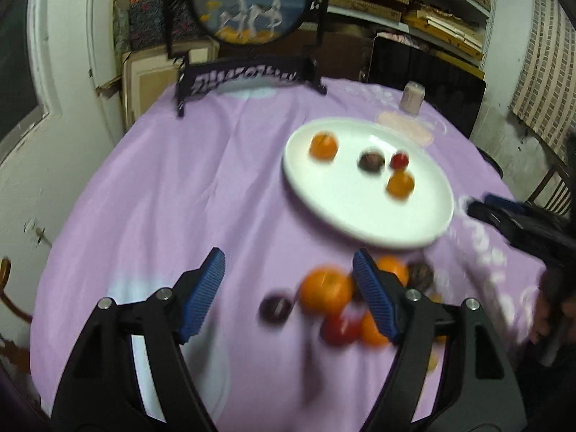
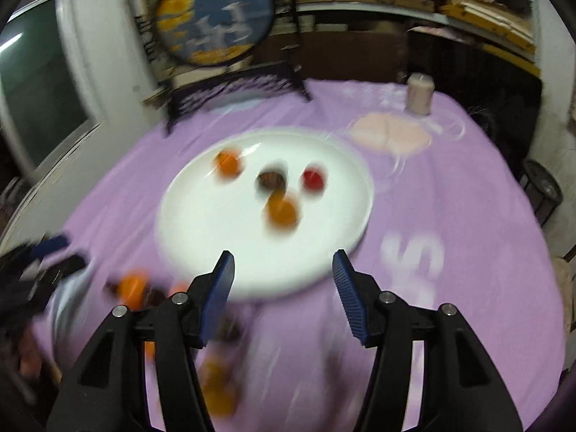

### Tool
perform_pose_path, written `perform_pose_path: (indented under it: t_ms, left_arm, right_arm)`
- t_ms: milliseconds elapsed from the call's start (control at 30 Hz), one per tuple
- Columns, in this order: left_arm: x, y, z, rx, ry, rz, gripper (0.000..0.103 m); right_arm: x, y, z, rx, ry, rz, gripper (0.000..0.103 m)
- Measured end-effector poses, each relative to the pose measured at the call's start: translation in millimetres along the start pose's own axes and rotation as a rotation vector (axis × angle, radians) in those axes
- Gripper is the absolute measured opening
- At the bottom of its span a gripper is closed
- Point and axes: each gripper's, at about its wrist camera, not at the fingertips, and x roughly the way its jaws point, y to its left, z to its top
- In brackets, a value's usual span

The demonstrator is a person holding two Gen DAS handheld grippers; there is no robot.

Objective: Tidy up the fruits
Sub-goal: 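Carry the dark plum in the left tool while the right tool carries the red tomato, both onto plate, then grasp the large orange tomato from the pile with the right tool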

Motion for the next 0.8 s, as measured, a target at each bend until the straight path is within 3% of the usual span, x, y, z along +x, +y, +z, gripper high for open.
perform_pose_path:
  t_ms: [167, 267, 667, 700, 800]
  left_arm:
    - [-4.0, 10.0, -31.6, 0.004, 0.037, 0.006, 0.076]
    - [-3.9, 9.4, -44.0, 0.006, 0.056, -0.011, 0.076]
    - [-6.8, 15.1, -61.3, 0.003, 0.086, 0.009, 0.078]
    - [-5.8, 15.2, -61.6, 0.002, 0.090, 0.010, 0.078]
    - [-2.2, 12.8, -60.5, 0.003, 0.099, 0.003, 0.078]
  right_arm:
    - [-22.5, 20.3, -66.0, -0.047, 0.090, -0.009, 0.063]
    - [-21.3, 28.9, -80.6, -0.056, 0.122, -0.005, 0.063]
    - [8.3, 39.7, -87.2, -0.075, 0.155, 0.035, 0.063]
    - [10.8, 40.6, -86.6, -0.079, 0.154, 0.038, 0.061]
    - [20.3, 50.9, -85.5, -0.125, 0.146, 0.044, 0.037]
